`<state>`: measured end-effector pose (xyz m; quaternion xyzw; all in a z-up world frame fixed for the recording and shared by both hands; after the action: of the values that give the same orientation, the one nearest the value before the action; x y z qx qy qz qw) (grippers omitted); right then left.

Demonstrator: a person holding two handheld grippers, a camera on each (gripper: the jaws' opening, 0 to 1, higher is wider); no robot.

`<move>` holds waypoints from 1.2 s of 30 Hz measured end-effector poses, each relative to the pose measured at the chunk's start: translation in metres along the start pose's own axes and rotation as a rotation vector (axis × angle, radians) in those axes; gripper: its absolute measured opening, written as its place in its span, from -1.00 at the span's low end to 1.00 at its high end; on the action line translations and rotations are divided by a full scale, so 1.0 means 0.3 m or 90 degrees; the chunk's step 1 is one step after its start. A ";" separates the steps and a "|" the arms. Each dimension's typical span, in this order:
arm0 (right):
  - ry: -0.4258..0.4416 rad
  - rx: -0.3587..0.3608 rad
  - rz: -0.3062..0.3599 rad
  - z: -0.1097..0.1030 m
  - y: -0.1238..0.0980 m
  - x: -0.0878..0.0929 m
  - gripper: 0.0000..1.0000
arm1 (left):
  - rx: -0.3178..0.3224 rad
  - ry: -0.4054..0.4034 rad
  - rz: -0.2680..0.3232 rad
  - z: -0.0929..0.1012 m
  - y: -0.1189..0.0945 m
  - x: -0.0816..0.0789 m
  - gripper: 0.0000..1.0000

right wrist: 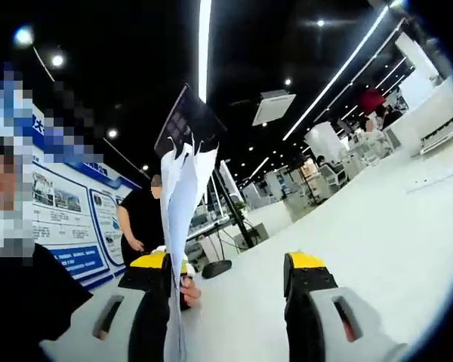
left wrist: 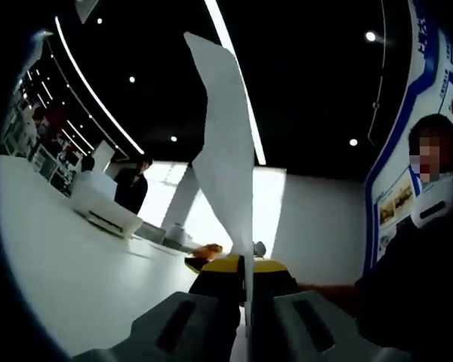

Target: Organize the stack of printing papers by aligning and flattening the scattered papers on the table

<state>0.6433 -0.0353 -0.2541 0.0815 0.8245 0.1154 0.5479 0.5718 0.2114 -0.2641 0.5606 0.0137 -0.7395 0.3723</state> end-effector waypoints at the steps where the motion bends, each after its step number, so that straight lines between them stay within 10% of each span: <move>1: 0.002 -0.001 0.006 -0.001 -0.004 0.001 0.20 | 0.002 -0.001 0.001 0.001 0.001 0.002 -0.89; 8: 0.021 -0.098 0.033 -0.063 0.027 0.024 0.41 | 0.027 0.026 0.010 0.033 0.008 0.018 -0.89; 11: 0.011 -0.122 0.029 -0.085 0.037 0.013 0.03 | 0.019 0.035 0.002 0.031 0.013 0.026 -0.89; 14: -0.031 -0.120 0.008 -0.098 0.028 -0.010 -0.91 | 0.011 0.032 -0.003 0.021 0.010 0.027 -0.89; 16: -0.056 -0.135 0.003 -0.119 0.030 -0.021 -1.00 | 0.010 0.033 -0.005 0.022 0.008 0.026 -0.89; 24: -0.107 -0.134 -0.029 -0.166 0.036 -0.026 -0.99 | 0.025 0.023 -0.016 0.040 0.000 0.019 -0.89; 29: -0.114 -0.100 -0.055 -0.154 0.059 0.010 -0.40 | 0.050 0.055 -0.029 0.095 0.020 -0.002 -0.89; 36: -0.132 -0.147 -0.040 -0.224 0.053 -0.025 -1.00 | 0.028 0.097 -0.057 0.127 0.060 -0.058 -0.88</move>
<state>0.5843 -0.0287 -0.2178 0.0035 0.7470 0.1830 0.6391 0.5523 0.1911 -0.2283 0.6223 0.0509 -0.7106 0.3243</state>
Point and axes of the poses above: the point that each gripper's makers call its tool centre point, and the gripper's own axes: y roughly forward along the fingers, z roughly to its right, x roughly out of its underside, the point moved 9 cm from there along -y, roughly backward along the fingers, and after that the axes turned 13 degrees about -x, right-handed, at the moved point
